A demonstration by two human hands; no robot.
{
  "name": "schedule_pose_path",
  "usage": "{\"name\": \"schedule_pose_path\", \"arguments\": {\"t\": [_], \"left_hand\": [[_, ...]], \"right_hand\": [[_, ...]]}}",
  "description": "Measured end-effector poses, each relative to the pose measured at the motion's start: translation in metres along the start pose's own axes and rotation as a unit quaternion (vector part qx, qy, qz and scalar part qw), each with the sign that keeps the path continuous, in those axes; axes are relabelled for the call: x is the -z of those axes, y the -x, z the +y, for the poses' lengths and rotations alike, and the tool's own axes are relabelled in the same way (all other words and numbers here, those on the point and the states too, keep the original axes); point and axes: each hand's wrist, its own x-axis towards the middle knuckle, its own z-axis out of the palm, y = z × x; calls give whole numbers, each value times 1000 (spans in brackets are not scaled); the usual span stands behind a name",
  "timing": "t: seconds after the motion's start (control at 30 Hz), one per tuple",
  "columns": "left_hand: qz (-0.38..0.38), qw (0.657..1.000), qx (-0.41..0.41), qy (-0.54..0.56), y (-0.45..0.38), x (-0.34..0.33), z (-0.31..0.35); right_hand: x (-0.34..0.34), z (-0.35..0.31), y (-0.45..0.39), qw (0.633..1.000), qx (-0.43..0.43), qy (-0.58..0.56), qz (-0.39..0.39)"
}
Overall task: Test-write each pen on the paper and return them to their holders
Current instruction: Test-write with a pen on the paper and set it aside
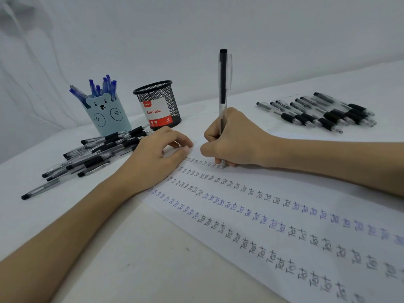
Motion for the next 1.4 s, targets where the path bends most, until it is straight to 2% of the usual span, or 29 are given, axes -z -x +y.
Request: {"name": "schedule_pose_path", "arguments": {"t": [0.3, 0.53, 0.83, 0.97, 1.13, 1.27, 1.4], "left_hand": [[-7, 1000, -1, -6, 0, 3, 2], [-9, 998, 15, -58, 5, 18, 2], [-2, 999, 32, -32, 5, 8, 2], [-2, 999, 37, -28, 5, 8, 2], [-5, 999, 28, -33, 5, 11, 3], [-23, 999, 18, -25, 6, 12, 4], [-59, 998, 11, -18, 6, 11, 12]], "right_hand": [[-1, 2, 0, 1000, -8, 4, 10], [0, 3, -1, 1000, -19, -5, 23], [-1, 2, -1, 999, -35, -1, 33], [1, 0, -2, 996, -77, -28, 42], [14, -9, -9, 987, -151, -44, 2], [28, -13, -13, 990, -139, -5, -5], [34, -10, -15, 991, -128, -44, 23]]}}
